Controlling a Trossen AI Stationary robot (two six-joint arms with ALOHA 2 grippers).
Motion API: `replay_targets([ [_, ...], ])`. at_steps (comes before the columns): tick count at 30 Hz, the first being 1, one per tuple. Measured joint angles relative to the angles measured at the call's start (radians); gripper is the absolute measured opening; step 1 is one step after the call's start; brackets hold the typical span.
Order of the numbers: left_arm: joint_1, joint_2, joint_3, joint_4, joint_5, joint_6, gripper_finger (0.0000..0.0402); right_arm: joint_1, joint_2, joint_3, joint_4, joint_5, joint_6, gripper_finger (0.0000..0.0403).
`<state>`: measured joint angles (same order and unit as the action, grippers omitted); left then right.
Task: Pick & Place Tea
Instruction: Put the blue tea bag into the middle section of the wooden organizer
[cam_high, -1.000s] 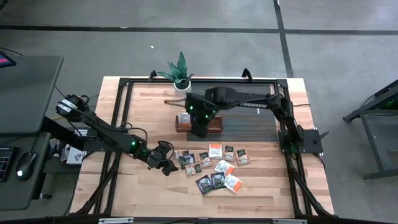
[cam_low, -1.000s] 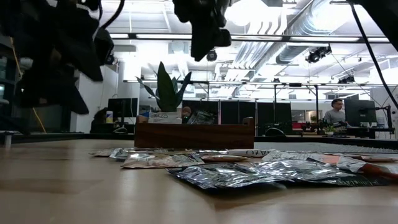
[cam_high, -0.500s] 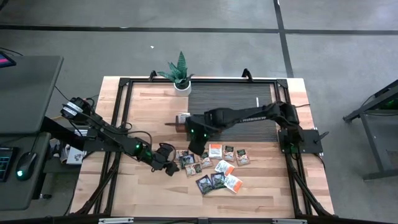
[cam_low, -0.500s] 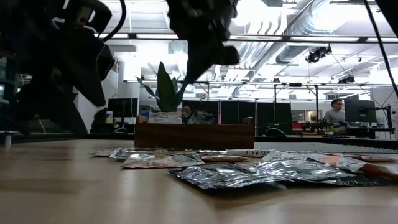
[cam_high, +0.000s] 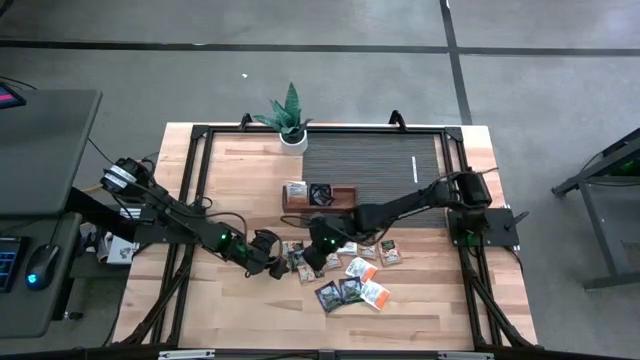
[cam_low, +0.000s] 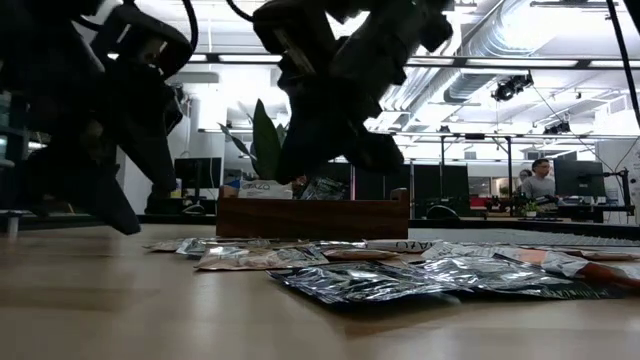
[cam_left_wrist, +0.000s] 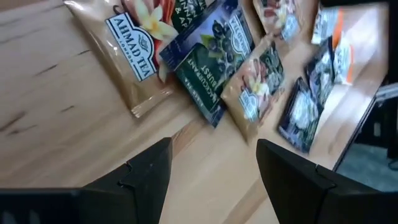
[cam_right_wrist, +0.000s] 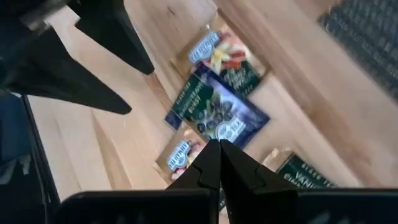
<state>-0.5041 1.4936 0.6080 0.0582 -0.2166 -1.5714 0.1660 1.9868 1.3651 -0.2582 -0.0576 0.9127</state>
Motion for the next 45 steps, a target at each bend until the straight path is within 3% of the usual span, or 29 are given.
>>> replay_targets([
  [11,0.0,0.09,0.001,0.085,-0.034,-0.106,0.0232,0.018,0.004,-0.095,0.121,0.032,0.086,0.0],
  [30,0.001,0.095,0.001,0.073,-0.132,-0.189,0.0232,0.013,0.061,-0.091,0.157,0.04,0.161,0.0],
  [45,0.001,0.095,0.0,0.077,-0.132,-0.193,0.0232,0.004,0.09,-0.091,0.181,0.033,0.187,0.0],
])
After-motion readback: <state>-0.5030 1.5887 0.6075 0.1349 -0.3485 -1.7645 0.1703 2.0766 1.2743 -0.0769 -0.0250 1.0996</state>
